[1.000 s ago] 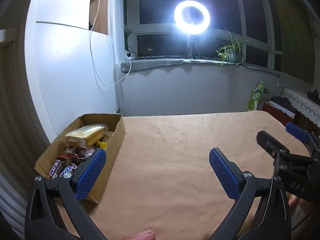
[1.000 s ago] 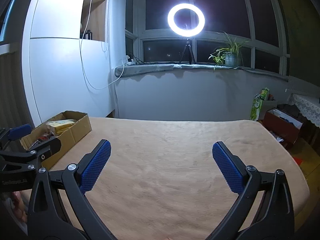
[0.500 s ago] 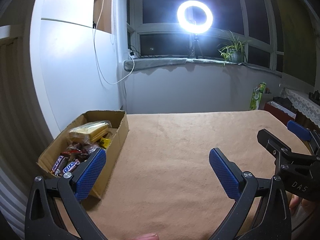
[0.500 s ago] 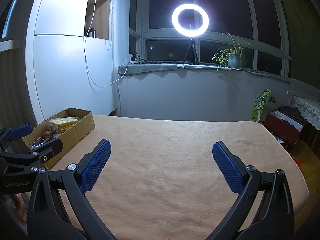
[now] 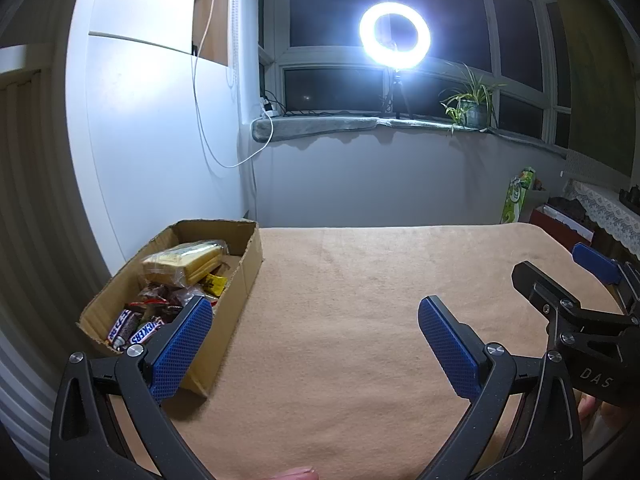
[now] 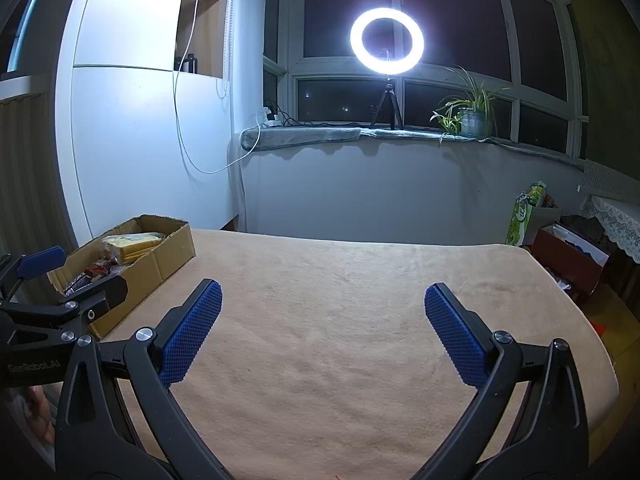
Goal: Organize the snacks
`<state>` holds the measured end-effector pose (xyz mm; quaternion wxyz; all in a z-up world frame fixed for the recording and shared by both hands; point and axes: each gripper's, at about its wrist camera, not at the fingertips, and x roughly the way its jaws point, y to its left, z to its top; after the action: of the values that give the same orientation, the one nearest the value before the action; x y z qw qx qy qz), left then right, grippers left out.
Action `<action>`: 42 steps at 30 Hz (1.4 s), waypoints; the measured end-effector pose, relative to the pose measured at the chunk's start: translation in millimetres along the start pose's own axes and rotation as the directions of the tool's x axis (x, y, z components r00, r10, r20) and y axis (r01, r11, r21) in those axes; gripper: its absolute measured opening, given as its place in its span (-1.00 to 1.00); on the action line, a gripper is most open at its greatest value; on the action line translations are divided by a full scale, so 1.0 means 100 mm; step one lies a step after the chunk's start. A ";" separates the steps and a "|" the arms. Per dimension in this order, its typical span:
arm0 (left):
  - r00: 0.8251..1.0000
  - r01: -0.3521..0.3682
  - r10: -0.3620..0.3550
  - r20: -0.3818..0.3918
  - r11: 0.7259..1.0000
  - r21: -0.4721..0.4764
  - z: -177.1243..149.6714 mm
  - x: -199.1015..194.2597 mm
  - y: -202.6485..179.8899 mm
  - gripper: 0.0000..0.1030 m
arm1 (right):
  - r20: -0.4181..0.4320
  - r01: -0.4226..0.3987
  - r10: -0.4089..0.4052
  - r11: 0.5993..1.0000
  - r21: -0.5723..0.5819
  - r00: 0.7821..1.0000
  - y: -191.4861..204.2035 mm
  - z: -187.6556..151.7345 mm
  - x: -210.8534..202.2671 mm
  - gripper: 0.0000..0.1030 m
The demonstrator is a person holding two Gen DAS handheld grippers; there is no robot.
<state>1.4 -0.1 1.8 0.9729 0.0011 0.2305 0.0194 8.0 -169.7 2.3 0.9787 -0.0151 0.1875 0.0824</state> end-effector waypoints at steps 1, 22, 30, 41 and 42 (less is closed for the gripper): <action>1.000 0.001 -0.001 0.000 1.000 0.000 0.00 0.00 0.00 0.99 | -0.001 0.000 0.000 1.000 -0.001 1.000 0.00 0.00 0.00 1.00; 1.000 0.002 -0.002 -0.009 1.000 0.002 -0.01 0.03 0.00 0.99 | -0.003 0.000 0.000 1.000 0.002 1.000 0.00 -0.01 0.01 1.00; 1.000 0.010 -0.011 -0.024 1.000 -0.011 -0.03 0.06 0.02 0.99 | -0.006 0.002 -0.002 1.000 0.004 1.000 0.01 -0.02 0.02 1.00; 0.998 0.010 -0.012 -0.066 0.999 -0.035 -0.07 0.08 0.02 0.99 | -0.007 0.003 -0.003 1.000 0.005 1.000 0.02 -0.04 0.04 1.00; 0.998 -0.005 0.003 -0.069 1.000 -0.028 -0.08 0.08 0.01 0.99 | -0.007 0.003 -0.003 1.000 0.006 1.000 0.02 -0.03 0.03 1.00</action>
<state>5.3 1.2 -8.6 0.9642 -0.0130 0.2637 0.0248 9.3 -167.5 -2.2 0.9782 -0.0127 0.1909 0.0803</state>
